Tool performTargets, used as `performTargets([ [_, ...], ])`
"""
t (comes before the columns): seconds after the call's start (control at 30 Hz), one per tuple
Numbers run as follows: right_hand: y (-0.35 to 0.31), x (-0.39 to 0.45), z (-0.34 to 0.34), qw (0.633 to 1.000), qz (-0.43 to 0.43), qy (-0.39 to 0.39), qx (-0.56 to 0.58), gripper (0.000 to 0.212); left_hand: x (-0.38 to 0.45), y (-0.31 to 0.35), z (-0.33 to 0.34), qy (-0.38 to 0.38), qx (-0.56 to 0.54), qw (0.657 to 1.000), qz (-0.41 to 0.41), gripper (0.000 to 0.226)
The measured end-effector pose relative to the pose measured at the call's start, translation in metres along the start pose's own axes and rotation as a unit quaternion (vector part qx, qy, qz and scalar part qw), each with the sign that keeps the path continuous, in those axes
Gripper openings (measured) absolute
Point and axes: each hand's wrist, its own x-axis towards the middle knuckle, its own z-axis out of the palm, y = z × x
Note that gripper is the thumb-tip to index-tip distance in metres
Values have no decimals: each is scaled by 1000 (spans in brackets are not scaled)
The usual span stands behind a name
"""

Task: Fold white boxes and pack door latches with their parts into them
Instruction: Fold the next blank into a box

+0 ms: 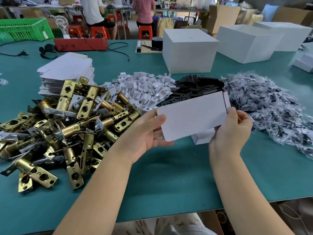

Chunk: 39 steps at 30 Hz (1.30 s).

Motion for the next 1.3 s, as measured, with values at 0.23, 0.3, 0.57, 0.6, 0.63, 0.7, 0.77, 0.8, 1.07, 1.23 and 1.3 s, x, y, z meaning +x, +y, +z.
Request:
performTargets([
  [0.23, -1, -5, 8, 971, 117, -207, 6, 33, 4, -1, 0, 162, -47, 979, 118, 43],
  [0.3, 1, -9, 9, 953, 115, -279, -10, 39, 4, 2, -4, 199, -111, 963, 143, 42],
  [0.57, 15, -32, 5, 894, -43, -431, -118, 47, 8, -3, 5, 223, -68, 957, 174, 40],
  [0.6, 11, -32, 5, 901, -32, -421, -96, 36, 8, -3, 5, 222, -70, 957, 173, 38],
  [0.63, 8, -30, 5, 909, -15, -410, -74, 27, 8, -2, 3, 231, -74, 954, 174, 35],
  [0.7, 2, -25, 2, 904, -19, -423, -64, 15, 7, 1, -2, 266, -76, 945, 174, 30],
  [0.77, 0, -26, 1, 878, -46, -467, -100, 10, 8, 0, -4, 306, -45, 936, 170, 34],
  [0.8, 1, -29, 1, 867, -45, -483, -117, 7, 9, -2, -3, 329, -19, 929, 169, 42],
  [1.07, 8, -34, 7, 902, -27, -411, -130, 14, 2, -5, 6, 158, 95, 968, 172, 102],
  [1.23, 11, -29, 7, 906, -49, -393, -148, 24, 2, -5, 14, 129, 94, 976, 148, 45],
  [1.3, 11, -29, 6, 907, -77, -385, -153, 26, 2, -3, 12, 132, 82, 976, 154, 37],
])
